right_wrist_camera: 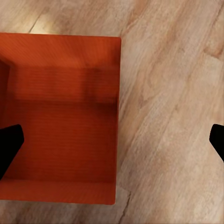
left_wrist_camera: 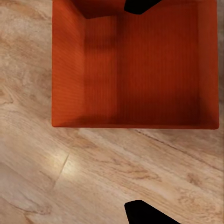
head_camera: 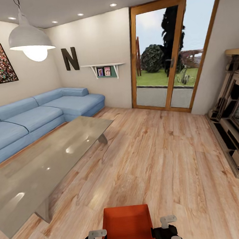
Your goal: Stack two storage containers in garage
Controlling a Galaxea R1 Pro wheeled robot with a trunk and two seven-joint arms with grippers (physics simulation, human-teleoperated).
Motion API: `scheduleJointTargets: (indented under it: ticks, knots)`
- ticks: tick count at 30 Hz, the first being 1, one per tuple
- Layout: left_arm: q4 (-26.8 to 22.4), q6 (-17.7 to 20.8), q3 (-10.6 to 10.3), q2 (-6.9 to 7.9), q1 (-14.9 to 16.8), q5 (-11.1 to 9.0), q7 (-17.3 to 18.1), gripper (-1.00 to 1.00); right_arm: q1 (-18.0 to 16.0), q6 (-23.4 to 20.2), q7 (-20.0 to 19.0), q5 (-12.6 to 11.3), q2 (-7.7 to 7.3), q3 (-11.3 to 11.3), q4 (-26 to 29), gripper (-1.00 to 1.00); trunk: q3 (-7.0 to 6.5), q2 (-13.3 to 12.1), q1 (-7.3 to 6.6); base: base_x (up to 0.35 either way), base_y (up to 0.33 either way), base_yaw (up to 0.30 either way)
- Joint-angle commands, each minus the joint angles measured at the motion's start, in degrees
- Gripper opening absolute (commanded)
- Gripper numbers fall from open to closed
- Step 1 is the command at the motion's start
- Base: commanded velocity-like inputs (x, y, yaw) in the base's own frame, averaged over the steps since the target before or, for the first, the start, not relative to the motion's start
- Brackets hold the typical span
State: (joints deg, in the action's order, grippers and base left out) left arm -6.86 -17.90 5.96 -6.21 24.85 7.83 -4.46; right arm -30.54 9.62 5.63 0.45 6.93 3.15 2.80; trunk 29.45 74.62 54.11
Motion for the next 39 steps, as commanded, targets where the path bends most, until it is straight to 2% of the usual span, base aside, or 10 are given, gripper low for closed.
scheduleJointTargets:
  ticks: [1,11,28,37,39]
  knots:
    - [0.06,-0.21,0.45,-0.03,0.04,0.61,-0.2,1.0,-0.04,0.13,0.31,0.05,0.01,0.32,-0.06,1.0,0.05,0.03,0.0,0.014,0.0,0.0]
    - [0.06,-0.21,0.42,-0.03,0.03,0.61,-0.2,1.0,-0.04,0.13,0.32,0.03,-0.03,0.3,-0.07,1.0,0.05,0.03,0.0,0.01,0.0,0.0]
    - [0.09,-0.21,0.37,-0.03,0.04,0.61,-0.2,1.0,-0.04,0.13,0.33,0.02,-0.01,0.28,-0.07,1.0,3.11,6.85,3.73,0.0,0.0,0.0]
    - [0.09,-0.21,0.37,-0.03,0.04,0.61,-0.2,1.0,-0.04,0.13,0.33,0.05,-0.03,0.29,-0.07,1.0,3.11,6.85,3.73,0.0,0.0,0.0]
    - [0.09,-0.21,0.37,-0.03,0.06,0.61,-0.2,1.0,-0.04,0.13,0.33,0.06,-0.02,0.31,-0.07,1.0,3.46,7.65,4.17,0.0,0.0,0.0]
